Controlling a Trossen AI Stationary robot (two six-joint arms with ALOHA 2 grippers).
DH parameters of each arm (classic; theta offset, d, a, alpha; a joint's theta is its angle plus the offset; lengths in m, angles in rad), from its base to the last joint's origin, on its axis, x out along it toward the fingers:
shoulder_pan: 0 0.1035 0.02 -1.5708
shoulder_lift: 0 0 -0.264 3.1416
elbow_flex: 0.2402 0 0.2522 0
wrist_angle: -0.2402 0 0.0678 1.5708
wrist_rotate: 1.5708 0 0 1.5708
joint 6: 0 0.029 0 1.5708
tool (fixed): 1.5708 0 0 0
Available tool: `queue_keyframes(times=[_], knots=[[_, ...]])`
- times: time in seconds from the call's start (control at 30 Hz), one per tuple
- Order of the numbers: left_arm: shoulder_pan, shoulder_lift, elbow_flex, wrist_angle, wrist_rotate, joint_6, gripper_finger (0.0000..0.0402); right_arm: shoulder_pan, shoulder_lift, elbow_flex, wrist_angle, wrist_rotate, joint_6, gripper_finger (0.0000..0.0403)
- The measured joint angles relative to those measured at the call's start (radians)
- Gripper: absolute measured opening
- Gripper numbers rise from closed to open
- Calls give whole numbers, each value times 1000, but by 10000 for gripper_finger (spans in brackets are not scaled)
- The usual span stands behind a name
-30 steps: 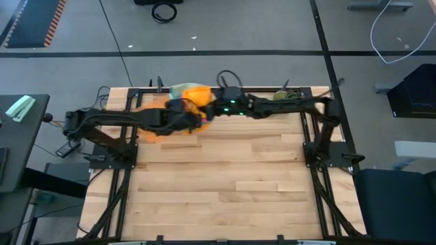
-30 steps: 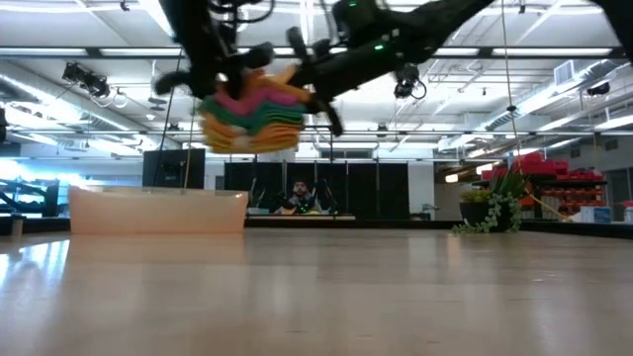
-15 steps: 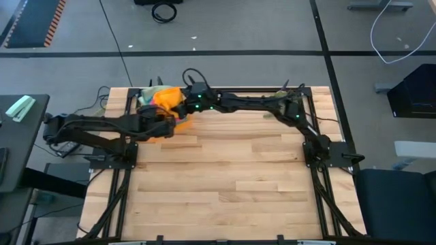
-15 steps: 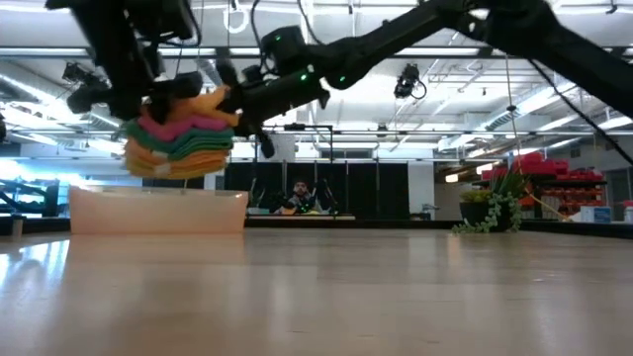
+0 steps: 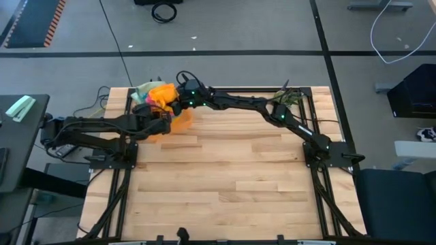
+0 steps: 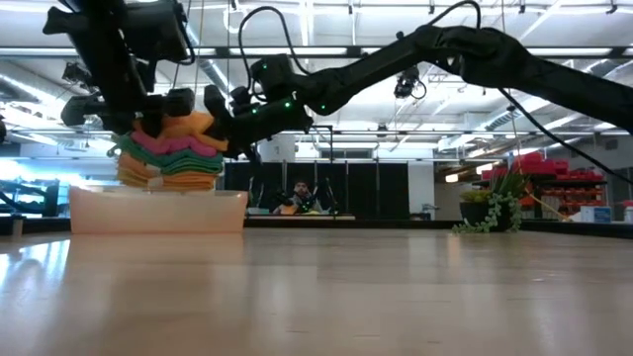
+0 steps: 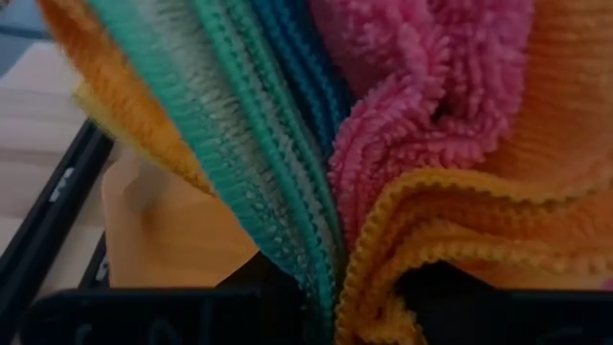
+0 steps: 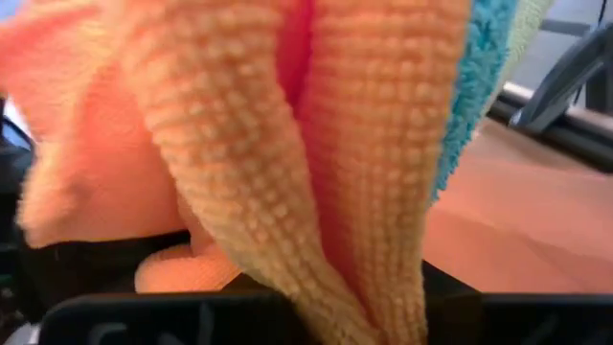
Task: Fold microfiber towels
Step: Put the stacked towels into the transparent orange bin
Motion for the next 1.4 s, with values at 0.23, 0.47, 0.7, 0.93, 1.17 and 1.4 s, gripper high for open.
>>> queue_keyframes(times=[0.23,0.47,0.7,0.93,1.17,1.4], knots=[[77,1,1,33,36,50,80,-24,6,14,-18,12,-21,58],[116,10,-53,108,104,71,80,-19,6,5,-78,83,-80,58],[115,39,-102,189,195,58,80,-9,8,-4,-197,124,-65,58],[135,80,-108,333,343,178,80,-10,-12,6,-451,96,8,58],[155,157,-108,490,418,263,80,-1,-64,7,-691,138,-14,57],[174,247,-105,686,483,326,80,-5,-127,-3,-886,223,-36,57]])
